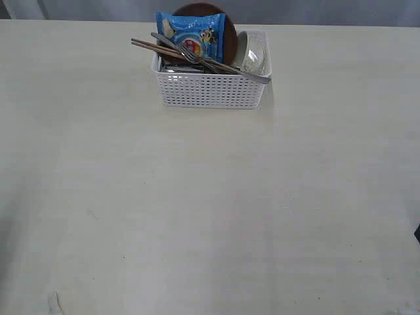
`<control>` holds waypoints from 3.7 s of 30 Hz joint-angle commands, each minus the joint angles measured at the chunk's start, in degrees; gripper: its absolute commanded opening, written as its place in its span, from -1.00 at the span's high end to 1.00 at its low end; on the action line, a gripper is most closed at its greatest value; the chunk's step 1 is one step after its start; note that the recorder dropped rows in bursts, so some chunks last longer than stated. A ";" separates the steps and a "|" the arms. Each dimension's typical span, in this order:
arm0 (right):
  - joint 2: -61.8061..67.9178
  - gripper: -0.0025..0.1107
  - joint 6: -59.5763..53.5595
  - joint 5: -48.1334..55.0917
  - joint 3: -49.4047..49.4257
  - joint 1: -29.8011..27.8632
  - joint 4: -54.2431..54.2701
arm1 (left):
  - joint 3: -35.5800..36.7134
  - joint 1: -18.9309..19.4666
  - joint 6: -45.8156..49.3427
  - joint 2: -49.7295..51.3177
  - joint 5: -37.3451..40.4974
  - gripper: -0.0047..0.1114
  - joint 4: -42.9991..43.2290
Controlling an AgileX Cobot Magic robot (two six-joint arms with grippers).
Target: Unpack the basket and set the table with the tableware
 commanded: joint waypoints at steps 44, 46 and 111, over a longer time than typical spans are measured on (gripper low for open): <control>65.55 0.95 -0.04 21.14 -60.51 11.85 -0.02 | 0.13 -0.29 -0.13 -0.11 -0.03 0.92 0.14; 74.17 0.95 -2.57 31.47 -67.28 15.02 -0.14 | 0.13 -0.29 -0.13 -0.11 -0.03 0.92 0.14; 134.62 0.24 -40.14 42.78 -119.35 15.00 32.06 | 0.13 -0.29 -0.13 -0.11 -0.03 0.92 -0.20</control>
